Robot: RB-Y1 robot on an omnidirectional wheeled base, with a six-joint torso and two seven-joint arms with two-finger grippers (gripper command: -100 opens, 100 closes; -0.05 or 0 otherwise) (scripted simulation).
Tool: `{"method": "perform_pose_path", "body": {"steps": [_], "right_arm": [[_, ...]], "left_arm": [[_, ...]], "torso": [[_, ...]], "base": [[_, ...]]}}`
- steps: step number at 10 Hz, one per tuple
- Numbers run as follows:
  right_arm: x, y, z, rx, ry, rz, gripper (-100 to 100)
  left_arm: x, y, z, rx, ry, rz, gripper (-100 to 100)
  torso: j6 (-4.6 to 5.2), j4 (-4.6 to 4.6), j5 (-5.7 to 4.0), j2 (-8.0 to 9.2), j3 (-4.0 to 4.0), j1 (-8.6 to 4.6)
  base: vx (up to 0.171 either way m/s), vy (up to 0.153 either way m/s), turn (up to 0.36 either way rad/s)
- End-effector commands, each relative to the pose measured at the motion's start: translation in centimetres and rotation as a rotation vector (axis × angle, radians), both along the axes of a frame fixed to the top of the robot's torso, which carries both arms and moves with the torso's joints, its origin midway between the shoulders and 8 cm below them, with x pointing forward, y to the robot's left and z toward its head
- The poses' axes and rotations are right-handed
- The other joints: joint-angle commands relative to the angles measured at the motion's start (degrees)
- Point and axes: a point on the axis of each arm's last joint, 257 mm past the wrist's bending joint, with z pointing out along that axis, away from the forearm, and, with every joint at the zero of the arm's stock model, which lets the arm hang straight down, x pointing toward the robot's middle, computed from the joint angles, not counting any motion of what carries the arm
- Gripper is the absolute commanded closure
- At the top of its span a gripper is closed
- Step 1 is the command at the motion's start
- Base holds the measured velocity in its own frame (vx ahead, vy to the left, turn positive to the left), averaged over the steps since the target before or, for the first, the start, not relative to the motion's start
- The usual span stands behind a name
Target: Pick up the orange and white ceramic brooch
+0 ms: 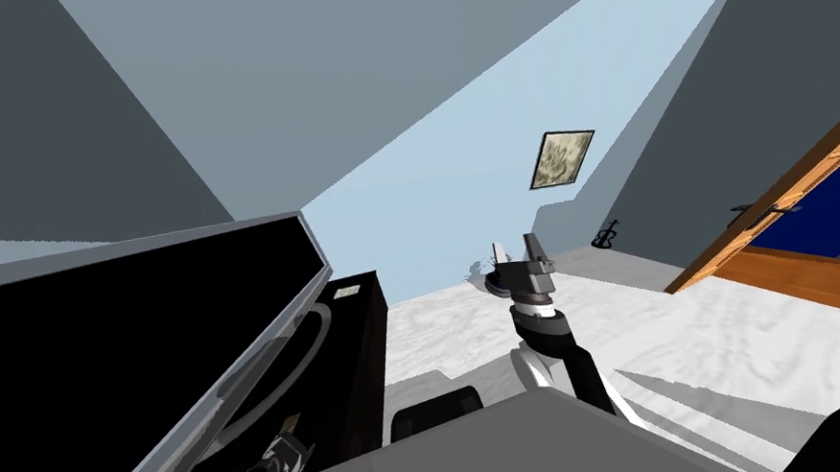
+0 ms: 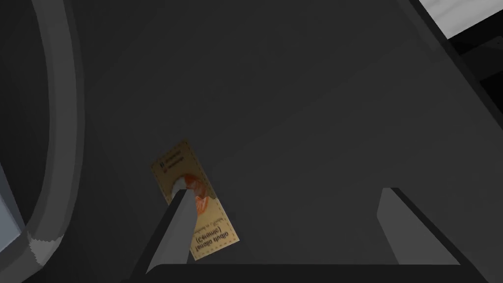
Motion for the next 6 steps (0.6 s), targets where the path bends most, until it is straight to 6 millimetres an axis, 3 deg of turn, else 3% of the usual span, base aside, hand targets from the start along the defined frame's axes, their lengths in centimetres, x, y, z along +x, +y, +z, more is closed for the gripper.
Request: {"method": "perform_pose_path", "body": {"steps": [1, 4, 5, 6], "right_arm": [[0.0, 0.0, 0.0, 0.000, 0.000, 0.000, 0], [0.0, 0.0, 0.0, 0.000, 0.000, 0.000, 0], [0.0, 0.0, 0.0, 0.000, 0.000, 0.000, 0], [0.0, 0.0, 0.0, 0.000, 0.000, 0.000, 0]], "left_arm": [[-1.6, 0.7, -0.7, -0.015, 0.040, 0.029, -100], [-5.7, 2.8, -2.0, -0.066, 0.141, 0.130, -100], [-5.8, 2.6, -2.1, -0.071, 0.150, 0.129, -100], [-7.7, 3.5, -2.5, -0.093, 0.191, 0.177, -100]], "torso": [[0.00, 0.00, 0.00, 0.00, 0.00, 0.00], [0.01, -0.05, 0.01, -0.14, -0.10, 0.04], [0.00, -0.05, 0.02, -0.19, -0.12, 0.09], [0.00, -0.04, 0.02, -0.10, -0.07, 0.06]], "base": [[0.127, -0.004, 0.023], [0.167, 0.016, 0.041], [0.138, 0.016, 0.028], [0.127, 0.021, 0.063]]}}
